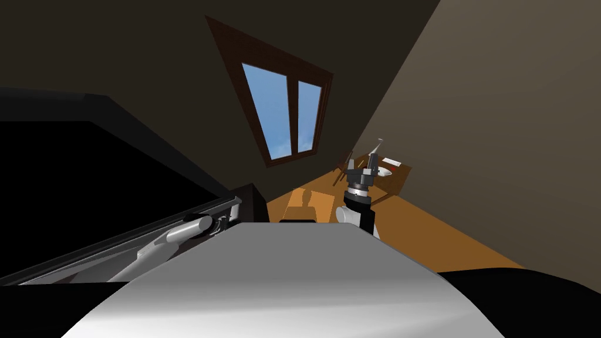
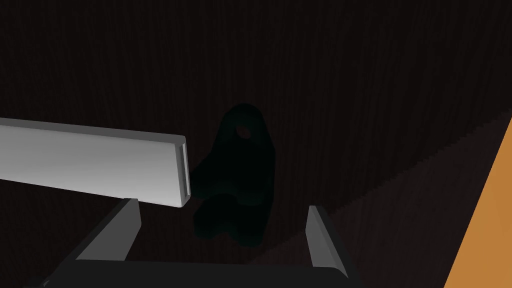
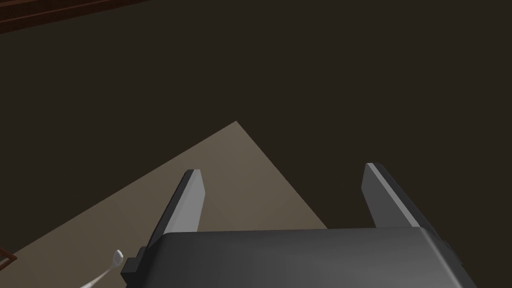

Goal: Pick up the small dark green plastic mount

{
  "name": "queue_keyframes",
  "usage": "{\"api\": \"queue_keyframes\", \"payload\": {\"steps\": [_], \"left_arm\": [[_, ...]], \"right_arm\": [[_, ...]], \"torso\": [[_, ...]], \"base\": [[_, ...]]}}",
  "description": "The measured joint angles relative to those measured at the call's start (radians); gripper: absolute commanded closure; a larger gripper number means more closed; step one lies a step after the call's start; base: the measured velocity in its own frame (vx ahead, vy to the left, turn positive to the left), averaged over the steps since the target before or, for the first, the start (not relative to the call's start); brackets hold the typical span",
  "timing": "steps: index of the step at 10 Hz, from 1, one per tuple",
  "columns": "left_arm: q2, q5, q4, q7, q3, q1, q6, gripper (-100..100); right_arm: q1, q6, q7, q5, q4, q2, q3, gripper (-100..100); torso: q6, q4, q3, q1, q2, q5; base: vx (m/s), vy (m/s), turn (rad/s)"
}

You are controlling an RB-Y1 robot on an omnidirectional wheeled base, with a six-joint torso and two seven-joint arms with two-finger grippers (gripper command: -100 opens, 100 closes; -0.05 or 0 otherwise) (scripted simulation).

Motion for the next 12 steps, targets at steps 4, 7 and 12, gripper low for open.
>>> {"api": "queue_keyframes", "payload": {"steps": [4, 7, 12], "left_arm": [[-0.035, -0.022, 0.039, -0.009, -0.009, -0.015, -0.029, 100], [-0.035, -0.022, 0.039, -0.009, -0.009, -0.016, -0.028, 100], [-0.008, -0.005, 0.011, -0.005, -0.002, -0.003, -0.01, 0]], "right_arm": [[0.0, 0.0, 0.0, 0.0, 0.0, 0.0, 0.0, 0], [0.0, 0.0, 0.0, 0.0, 0.0, 0.0, 0.0, 0], [0.0, 0.0, 0.0, 0.0, 0.0, 0.0, 0.0, 0]], "torso": [[0.0, 0.0, 0.0, -0.001, 0.0, 0.0], [0.0, 0.0, 0.001, -0.002, 0.001, 0.0], [0.0, 0.0, 0.001, -0.004, 0.001, -0.001]], "base": [[0.005, 0.019, -0.008], [0.0, 0.0, 0.0], [-0.008, -0.023, 0.017]]}}
